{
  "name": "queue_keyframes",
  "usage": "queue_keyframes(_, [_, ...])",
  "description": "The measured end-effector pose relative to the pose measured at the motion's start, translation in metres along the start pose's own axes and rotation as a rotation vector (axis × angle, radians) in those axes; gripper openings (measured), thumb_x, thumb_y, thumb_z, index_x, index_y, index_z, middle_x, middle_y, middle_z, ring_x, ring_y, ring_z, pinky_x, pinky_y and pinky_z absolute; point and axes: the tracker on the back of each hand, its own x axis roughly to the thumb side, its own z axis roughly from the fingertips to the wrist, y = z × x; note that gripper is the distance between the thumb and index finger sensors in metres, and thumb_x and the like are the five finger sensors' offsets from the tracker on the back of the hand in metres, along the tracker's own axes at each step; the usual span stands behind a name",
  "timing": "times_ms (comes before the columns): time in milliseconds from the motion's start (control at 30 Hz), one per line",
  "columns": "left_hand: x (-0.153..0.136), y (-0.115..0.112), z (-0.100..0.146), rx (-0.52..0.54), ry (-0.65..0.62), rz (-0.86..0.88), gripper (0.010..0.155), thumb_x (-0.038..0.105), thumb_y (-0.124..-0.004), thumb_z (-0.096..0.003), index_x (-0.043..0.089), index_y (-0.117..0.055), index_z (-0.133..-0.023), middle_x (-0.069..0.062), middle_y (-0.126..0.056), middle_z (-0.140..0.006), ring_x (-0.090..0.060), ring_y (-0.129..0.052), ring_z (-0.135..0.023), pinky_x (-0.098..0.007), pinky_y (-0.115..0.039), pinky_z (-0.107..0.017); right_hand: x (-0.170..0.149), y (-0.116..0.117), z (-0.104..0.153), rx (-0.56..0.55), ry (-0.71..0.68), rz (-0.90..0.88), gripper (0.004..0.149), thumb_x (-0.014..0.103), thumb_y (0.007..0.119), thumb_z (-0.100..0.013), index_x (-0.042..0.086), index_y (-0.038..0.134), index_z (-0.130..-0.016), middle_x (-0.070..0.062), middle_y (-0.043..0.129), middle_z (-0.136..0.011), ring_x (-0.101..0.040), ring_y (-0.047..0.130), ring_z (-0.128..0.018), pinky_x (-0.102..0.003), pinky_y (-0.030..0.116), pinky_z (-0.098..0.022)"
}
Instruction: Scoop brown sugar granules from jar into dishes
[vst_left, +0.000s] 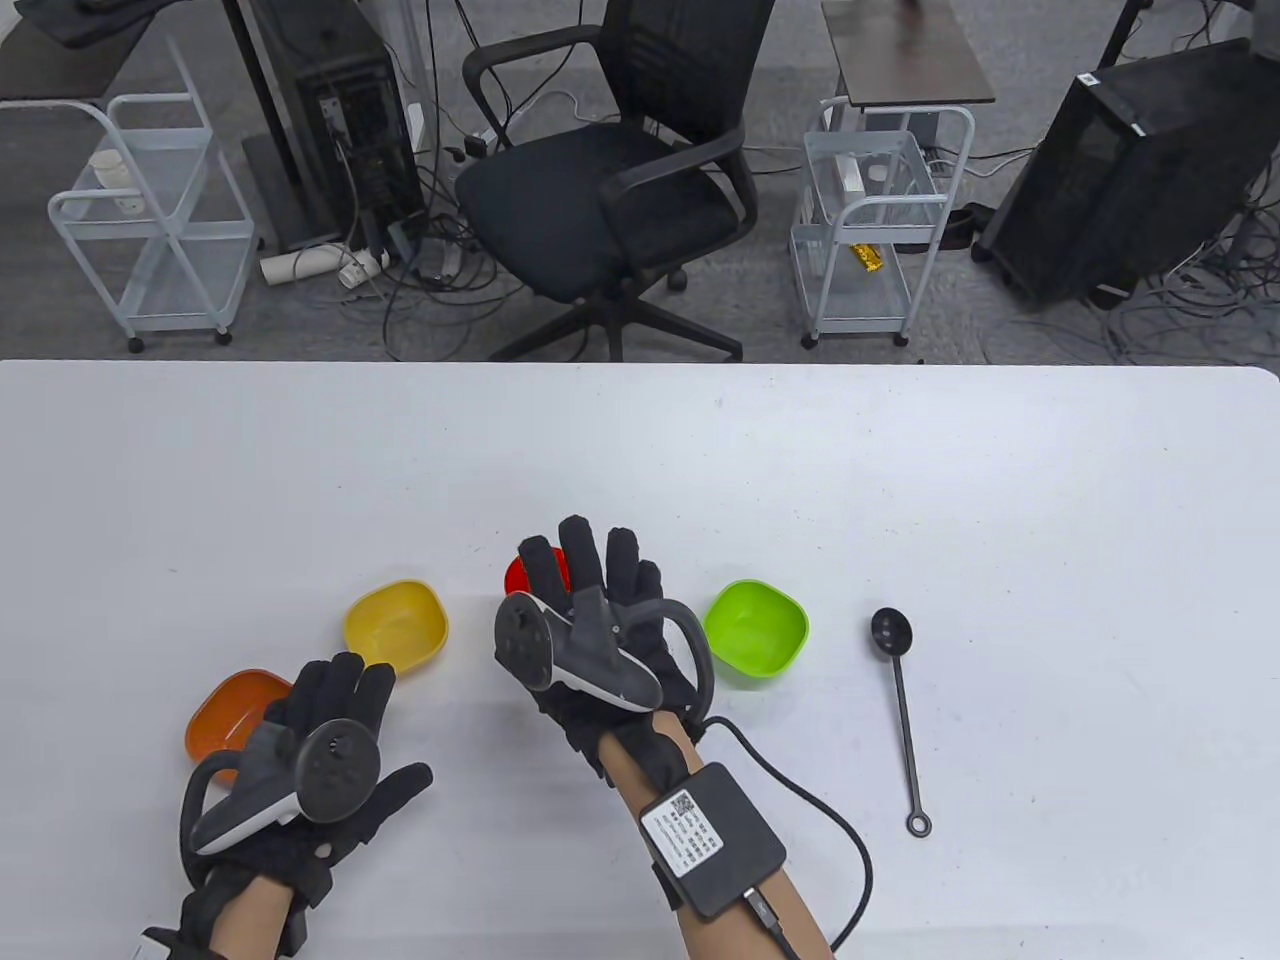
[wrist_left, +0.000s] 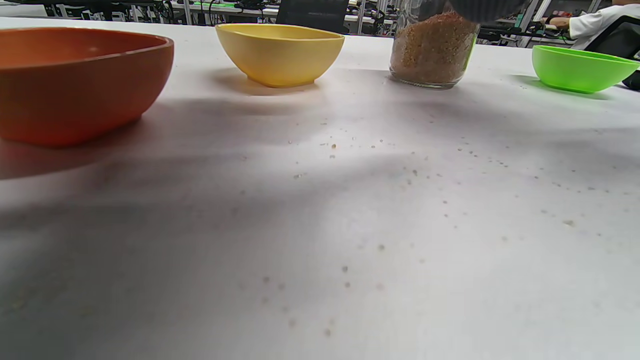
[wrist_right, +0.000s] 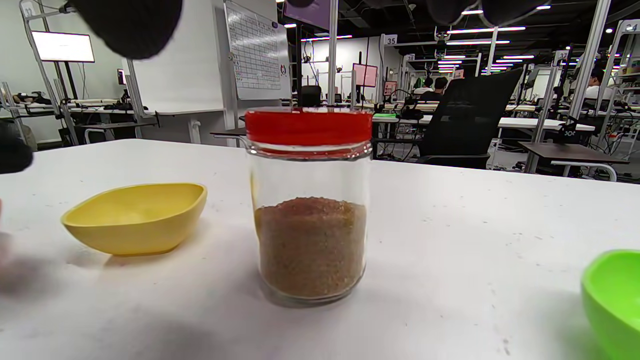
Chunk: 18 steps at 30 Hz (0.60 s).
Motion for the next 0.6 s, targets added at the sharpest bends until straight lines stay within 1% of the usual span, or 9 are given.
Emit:
queue_keyframes(167, [0.007, -0.003, -0.004, -0.018, -0.01, -0.027, 0.097, 0.068, -0.056, -0.0576, 0.011, -0.007, -0.118, -0.024, -0.005, -0.125, -0.051, -0.013, -0.117, -0.069, -0.03, -0.079, 0.002, 0.011, -0.027, 0.042, 0.011, -0.008, 0.09, 0.064, 0.063, -0.051, 0.015, 0.024, -0.116, -0.025, 0.019, -0.124, -0.069, 0.036, -0.103, -0.074, 0.046, -0.073])
queue_keyframes(233, [0.008, -0.003, -0.005, -0.024, -0.009, -0.034, 0.098, 0.068, -0.056, -0.0576, 0.01, -0.004, -0.118, -0.024, -0.004, -0.125, -0.051, -0.013, -0.117, -0.069, -0.03, -0.079, 0.005, 0.017, -0.036, 0.06, -0.002, -0.001, 0.092, 0.066, 0.063, -0.05, 0.015, 0.024, -0.116, -0.025, 0.02, -0.124, -0.07, 0.037, -0.102, -0.074, 0.047, -0.073])
queue_keyframes(300, [0.007, -0.004, -0.005, -0.032, -0.004, -0.029, 0.099, 0.068, -0.056, -0.0576, 0.01, -0.004, -0.118, -0.024, -0.005, -0.125, -0.052, -0.013, -0.116, -0.069, -0.03, -0.079, 0.009, 0.023, -0.043, 0.088, -0.003, 0.017, 0.094, 0.068, 0.062, -0.049, 0.016, 0.023, -0.116, -0.025, 0.019, -0.124, -0.071, 0.039, -0.102, -0.075, 0.048, -0.073])
queue_keyframes(400, [0.004, -0.005, -0.006, -0.041, 0.006, -0.017, 0.099, 0.068, -0.056, -0.0577, 0.01, -0.004, -0.118, -0.024, -0.004, -0.125, -0.052, -0.013, -0.116, -0.069, -0.03, -0.079, 0.011, 0.029, -0.05, 0.104, -0.007, 0.032, 0.096, 0.07, 0.062, -0.048, 0.017, 0.021, -0.116, -0.025, 0.02, -0.125, -0.072, 0.043, -0.102, -0.075, 0.051, -0.073])
queue_keyframes(533, [0.003, -0.006, -0.007, -0.05, 0.01, -0.016, 0.099, 0.068, -0.056, -0.0577, 0.009, -0.004, -0.118, -0.024, -0.004, -0.124, -0.052, -0.013, -0.116, -0.069, -0.03, -0.079, 0.013, 0.04, -0.059, 0.14, -0.004, 0.057, 0.095, 0.07, 0.065, -0.048, 0.02, 0.022, -0.116, -0.024, 0.025, -0.125, -0.069, 0.054, -0.101, -0.073, 0.057, -0.072])
queue_keyframes(567, [0.004, -0.006, -0.007, -0.052, 0.01, -0.018, 0.099, 0.068, -0.056, -0.0577, 0.009, -0.004, -0.118, -0.024, -0.004, -0.124, -0.052, -0.013, -0.116, -0.069, -0.03, -0.079, 0.013, 0.041, -0.059, 0.126, -0.003, 0.068, 0.094, 0.07, 0.066, -0.048, 0.02, 0.023, -0.116, -0.023, 0.028, -0.125, -0.067, 0.059, -0.099, -0.072, 0.059, -0.072])
queue_keyframes(600, [0.004, -0.006, -0.007, -0.053, 0.01, -0.018, 0.099, 0.068, -0.056, -0.0577, 0.009, -0.004, -0.118, -0.024, -0.004, -0.124, -0.052, -0.013, -0.116, -0.069, -0.03, -0.079, 0.013, 0.042, -0.059, 0.105, -0.009, 0.084, 0.093, 0.068, 0.068, -0.048, 0.021, 0.026, -0.116, -0.021, 0.035, -0.124, -0.063, 0.067, -0.096, -0.071, 0.063, -0.071])
